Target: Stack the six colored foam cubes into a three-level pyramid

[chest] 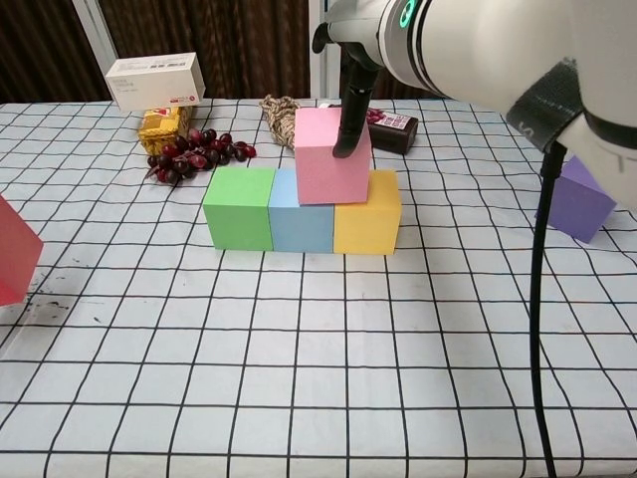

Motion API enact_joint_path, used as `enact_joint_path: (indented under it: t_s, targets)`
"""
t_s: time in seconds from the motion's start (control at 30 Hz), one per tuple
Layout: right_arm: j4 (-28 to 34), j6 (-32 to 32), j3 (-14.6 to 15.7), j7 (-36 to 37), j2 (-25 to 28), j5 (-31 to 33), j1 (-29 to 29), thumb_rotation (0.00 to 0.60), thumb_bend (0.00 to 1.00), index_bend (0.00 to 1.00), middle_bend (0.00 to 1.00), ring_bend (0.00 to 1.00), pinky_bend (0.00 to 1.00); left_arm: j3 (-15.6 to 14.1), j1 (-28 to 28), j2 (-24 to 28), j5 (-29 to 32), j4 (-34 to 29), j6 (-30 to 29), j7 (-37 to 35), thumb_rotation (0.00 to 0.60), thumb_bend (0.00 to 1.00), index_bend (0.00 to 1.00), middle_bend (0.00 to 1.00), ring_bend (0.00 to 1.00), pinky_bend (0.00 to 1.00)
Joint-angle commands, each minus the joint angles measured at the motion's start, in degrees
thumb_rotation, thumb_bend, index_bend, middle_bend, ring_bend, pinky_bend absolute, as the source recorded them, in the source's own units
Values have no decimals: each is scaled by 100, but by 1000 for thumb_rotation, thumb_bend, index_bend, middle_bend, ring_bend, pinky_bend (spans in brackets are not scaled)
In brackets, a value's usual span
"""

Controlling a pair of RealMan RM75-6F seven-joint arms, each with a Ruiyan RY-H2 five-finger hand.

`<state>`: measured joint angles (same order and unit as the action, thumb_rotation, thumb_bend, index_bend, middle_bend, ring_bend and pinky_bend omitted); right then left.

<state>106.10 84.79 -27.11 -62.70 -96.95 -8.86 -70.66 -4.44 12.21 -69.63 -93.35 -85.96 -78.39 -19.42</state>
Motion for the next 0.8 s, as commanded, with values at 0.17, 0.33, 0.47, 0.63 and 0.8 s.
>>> enact_joint_path:
  t_s: [0.17,0.33,0.47,0.63,0.8]
  targets:
    - [-78,23,-16,-24,-101,37,-62,600,117,5,554,217,0,-17,-14,-21,4,47,9,-48,600,17,182,437,124,146]
    - [-148,43,-20,-28,-169,27,-93,600,117,5,554,217,0,-16,-16,-22,2,74,8,-71,600,16,182,437,124,146]
    - [-144,53,-60,9,-181,28,-81,600,117,5,554,217,0,-19,-20,-29,5,93,10,-93,600,16,182,437,124,146]
    - [-141,101,-60,6,-177,0,-70,600,119,5,555,217,0,-18,-24,-29,7,107,7,-104,600,16,182,437,124,146]
    - [-132,175,-55,4,-204,-40,-69,600,120,5,557,217,0,-23,-15,-29,3,113,30,-109,600,17,182,437,124,147]
